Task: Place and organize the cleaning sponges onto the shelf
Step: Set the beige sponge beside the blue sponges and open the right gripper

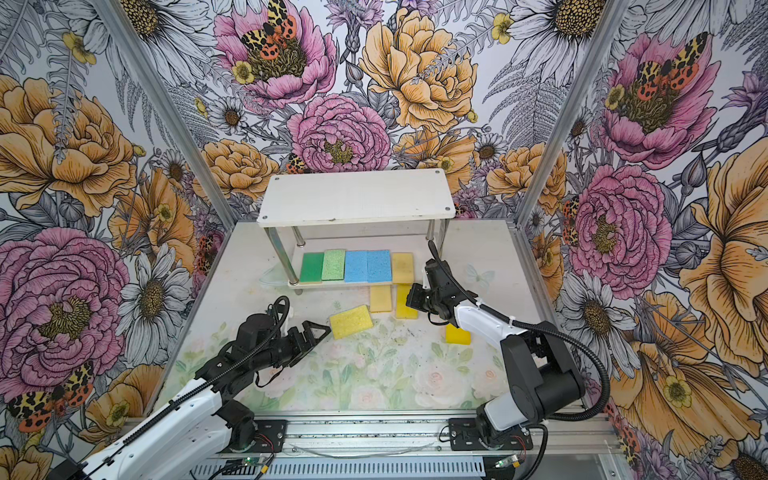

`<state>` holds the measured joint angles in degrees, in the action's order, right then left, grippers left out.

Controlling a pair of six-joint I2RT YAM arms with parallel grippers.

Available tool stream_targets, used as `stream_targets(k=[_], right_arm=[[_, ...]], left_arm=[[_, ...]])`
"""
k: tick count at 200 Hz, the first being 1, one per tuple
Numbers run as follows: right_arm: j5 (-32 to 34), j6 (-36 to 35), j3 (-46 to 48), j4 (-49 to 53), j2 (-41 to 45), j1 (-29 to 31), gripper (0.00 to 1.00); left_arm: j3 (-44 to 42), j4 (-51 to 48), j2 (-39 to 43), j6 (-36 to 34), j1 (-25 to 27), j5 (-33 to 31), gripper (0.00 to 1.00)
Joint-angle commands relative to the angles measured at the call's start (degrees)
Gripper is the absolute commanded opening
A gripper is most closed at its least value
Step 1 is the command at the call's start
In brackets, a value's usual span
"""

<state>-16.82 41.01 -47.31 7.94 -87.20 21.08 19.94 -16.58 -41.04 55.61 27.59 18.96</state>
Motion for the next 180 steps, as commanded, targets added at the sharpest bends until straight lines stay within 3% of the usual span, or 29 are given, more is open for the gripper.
stream_targets(k=[1,57,180], right_arm=[[0.0,0.3,-3.0,-3.2,-2.6,-0.2,0.03],[0.2,2.2,-4.5,-8.4,-7.3,-0.8,0.02],[2.1,2.4,-8.5,-10.0,-11.9,-1.7,0.01]], left_arm=[[-1.0,-1.1,2.2,-0.2,-1.2,1.0,0.99],[-2.0,-2.7,4.3,-0.5,-4.3,3.0,0.99],[-2.7,-2.6,4.5,-0.9,-5.4,4.0,0.99]])
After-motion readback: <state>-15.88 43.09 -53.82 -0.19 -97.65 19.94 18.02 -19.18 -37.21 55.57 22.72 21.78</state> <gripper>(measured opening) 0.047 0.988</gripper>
